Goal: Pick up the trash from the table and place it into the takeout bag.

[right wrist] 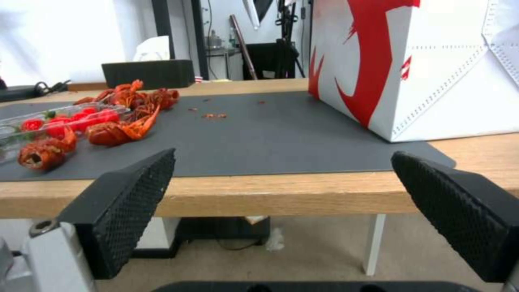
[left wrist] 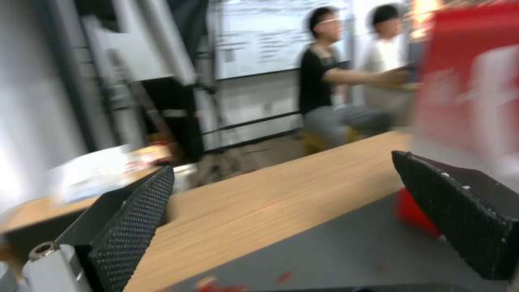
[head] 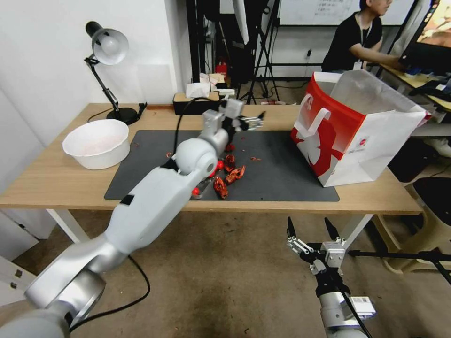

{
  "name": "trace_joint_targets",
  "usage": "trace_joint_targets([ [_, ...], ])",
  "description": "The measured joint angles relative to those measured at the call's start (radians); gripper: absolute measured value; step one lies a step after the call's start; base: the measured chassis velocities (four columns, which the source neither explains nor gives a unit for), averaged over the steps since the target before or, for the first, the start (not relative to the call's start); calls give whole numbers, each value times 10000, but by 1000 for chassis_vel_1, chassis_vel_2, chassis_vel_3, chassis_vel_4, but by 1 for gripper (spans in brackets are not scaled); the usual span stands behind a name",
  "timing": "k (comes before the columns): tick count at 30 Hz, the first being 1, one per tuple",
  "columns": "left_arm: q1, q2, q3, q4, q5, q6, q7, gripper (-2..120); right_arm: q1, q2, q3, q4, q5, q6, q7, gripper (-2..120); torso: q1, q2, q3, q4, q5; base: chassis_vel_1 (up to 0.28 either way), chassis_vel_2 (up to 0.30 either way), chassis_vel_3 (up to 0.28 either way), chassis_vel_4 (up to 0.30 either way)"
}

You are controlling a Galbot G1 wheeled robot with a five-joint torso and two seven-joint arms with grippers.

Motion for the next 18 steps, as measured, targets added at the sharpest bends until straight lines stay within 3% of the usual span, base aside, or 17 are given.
trace_joint_targets([
  [3, 200, 70, -164, -150, 122, -4, -197, 100, 2, 3, -8, 0, -8, 0, 0, 100, 0, 0, -1, -3, 2, 0, 0, 0, 0],
  [4, 825, 315, -611, -564, 672, 6, -745, 100, 5, 3, -36, -1, -38, 0, 0, 100, 0, -1, 0, 0, 0, 0, 0, 0, 0],
  [9, 964, 371, -710, -668, 796, 17, -899, 100, 5, 4, -41, 0, -46, 1, 0, 100, 0, 0, 0, -1, 0, 0, 0, 0, 0],
  [11, 1464, 548, -1077, -1062, 1080, 107, -1470, 100, 7, 7, -65, 0, -66, 0, 0, 100, -1, -1, 0, 1, 1, 0, 0, 0, 0],
  [18, 2680, 960, -2071, -1964, 1555, 354, -2131, 100, 11, 16, -101, 0, -110, 0, 0, 100, 0, 0, -1, 2, 0, 0, 0, 0, 0],
])
